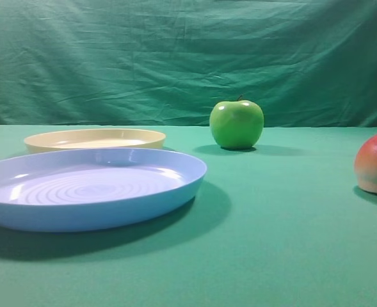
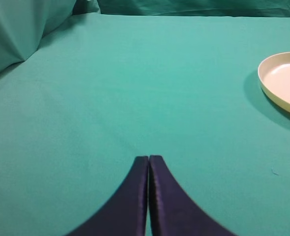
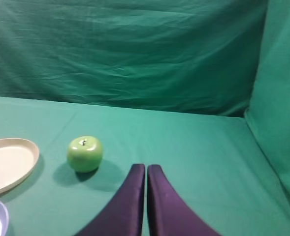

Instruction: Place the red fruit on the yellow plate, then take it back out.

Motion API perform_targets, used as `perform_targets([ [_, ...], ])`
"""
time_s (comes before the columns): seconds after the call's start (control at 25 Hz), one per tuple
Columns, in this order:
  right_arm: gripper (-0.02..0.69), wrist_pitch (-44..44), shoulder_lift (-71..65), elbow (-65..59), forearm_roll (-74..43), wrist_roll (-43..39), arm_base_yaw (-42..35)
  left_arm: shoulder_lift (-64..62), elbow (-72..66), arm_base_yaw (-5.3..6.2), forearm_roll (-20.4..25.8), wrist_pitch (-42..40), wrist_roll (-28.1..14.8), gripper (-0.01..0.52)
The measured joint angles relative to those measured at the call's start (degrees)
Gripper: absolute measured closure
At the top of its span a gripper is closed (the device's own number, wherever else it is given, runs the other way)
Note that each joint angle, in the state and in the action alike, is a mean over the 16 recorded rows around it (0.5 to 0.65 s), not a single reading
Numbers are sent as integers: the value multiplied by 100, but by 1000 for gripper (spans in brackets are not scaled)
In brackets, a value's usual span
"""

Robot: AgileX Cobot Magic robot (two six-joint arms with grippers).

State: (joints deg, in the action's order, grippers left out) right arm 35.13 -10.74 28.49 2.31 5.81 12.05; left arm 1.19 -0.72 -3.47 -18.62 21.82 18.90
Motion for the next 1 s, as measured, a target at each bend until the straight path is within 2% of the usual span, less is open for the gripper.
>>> perform_targets([
  [0.52,665,-1141,1005,-2292,-24,-16,-710,0,0,0,0,0,0,514],
  [1.0,665,-1511,1133,-3002,-24,-61,-796,0,0,0,0,0,0,514],
])
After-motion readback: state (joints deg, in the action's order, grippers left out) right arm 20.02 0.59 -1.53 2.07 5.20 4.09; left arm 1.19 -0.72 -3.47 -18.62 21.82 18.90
